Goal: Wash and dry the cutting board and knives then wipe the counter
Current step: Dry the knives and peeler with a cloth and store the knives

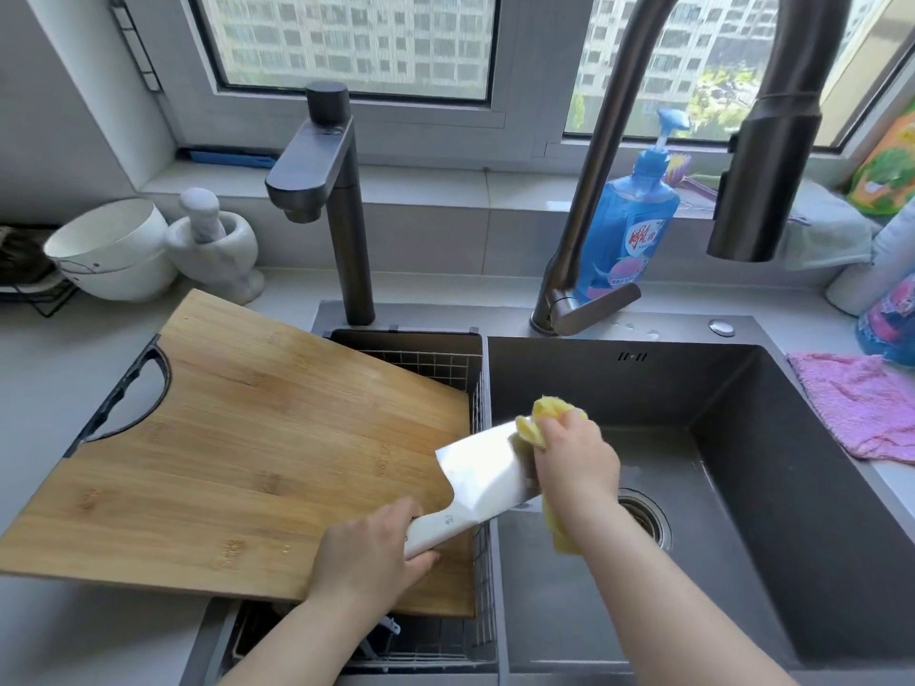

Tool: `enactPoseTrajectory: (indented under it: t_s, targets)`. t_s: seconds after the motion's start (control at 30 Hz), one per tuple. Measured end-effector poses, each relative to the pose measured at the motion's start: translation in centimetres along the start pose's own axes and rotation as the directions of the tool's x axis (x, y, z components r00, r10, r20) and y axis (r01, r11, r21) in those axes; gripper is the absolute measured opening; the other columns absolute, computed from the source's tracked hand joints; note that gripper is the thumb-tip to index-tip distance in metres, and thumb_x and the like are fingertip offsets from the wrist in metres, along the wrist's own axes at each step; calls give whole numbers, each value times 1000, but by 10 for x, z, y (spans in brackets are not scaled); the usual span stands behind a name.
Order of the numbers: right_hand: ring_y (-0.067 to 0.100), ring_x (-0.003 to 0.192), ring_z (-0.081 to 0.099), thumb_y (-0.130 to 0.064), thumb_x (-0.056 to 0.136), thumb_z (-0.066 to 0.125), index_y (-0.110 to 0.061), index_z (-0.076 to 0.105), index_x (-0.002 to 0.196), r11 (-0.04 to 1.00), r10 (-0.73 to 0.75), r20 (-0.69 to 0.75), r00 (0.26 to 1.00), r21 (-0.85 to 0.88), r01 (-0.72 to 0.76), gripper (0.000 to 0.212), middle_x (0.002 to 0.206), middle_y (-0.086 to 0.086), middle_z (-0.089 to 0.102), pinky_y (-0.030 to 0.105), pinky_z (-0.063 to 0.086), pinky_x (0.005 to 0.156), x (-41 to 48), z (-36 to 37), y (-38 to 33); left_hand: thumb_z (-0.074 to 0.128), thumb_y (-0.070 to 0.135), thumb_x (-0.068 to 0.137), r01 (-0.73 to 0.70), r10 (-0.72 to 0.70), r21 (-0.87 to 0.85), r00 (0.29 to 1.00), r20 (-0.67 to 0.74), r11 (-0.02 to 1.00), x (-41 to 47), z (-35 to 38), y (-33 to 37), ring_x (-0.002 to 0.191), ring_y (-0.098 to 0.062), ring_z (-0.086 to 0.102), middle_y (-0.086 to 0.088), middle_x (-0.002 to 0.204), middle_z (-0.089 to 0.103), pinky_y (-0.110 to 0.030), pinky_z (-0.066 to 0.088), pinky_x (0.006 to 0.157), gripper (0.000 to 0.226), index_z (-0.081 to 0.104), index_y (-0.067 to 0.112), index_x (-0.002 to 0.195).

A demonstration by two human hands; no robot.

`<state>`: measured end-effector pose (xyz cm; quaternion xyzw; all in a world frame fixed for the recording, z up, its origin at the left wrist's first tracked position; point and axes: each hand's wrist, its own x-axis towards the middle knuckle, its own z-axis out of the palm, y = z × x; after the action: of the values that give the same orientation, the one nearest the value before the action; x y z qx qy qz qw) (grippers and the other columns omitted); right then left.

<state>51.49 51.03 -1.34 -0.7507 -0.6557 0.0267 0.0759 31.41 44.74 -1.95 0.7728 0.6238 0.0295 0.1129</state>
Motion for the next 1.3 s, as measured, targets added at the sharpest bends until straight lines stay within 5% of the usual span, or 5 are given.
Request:
enactPoseTrajectory:
  t_s: [0.2,0.37,0.53,0.87,1.3]
  targets:
    - [10,48,58,-44,27,86,-31,70,62,879,-477,-61,877,-7,477,41,65,-9,64,13,30,35,-31,14,-40,47,51,87,11,-11,23,1000,5,1000,0,-5,3,73,-7,41,16,84,41,-15,17,45,29,37,30,104]
    - [24,117,45,-31,96,37,-26,53,126,987,-113,-87,990,107,122,34,132,1,46,28,40,79,-5,8,18,87,40,13,-155,165,104,981,-98,982,-4,-5,-4,40,-5,14,16,48,25,-11,-13,49,57,56,27,59]
    - [22,97,61,-33,75,43,-31,59,107,924,-226,-164,960,276,264,36,114,-5,61,19,34,64,-30,15,-5,50,37,88,-43,44,25,999,-31,999,0,10,-9,75,-5,40,18,78,37,-15,18,45,29,43,30,115]
    - [9,69,55,-32,59,64,-41,45,99,612,-761,-177,624,119,782,46,105,-12,47,14,42,50,-61,21,1,59,43,83,-33,32,-6,998,-55,999,-4,7,-13,70,-9,51,18,80,47,-14,14,44,30,48,27,107]
    - [10,88,55,-6,61,60,-28,57,101,796,-96,-423,901,511,325,45,100,5,65,17,48,67,-55,13,37,88,36,6,-78,82,60,995,-58,995,-5,-4,-16,20,-11,33,8,35,43,-13,-15,51,79,41,26,69]
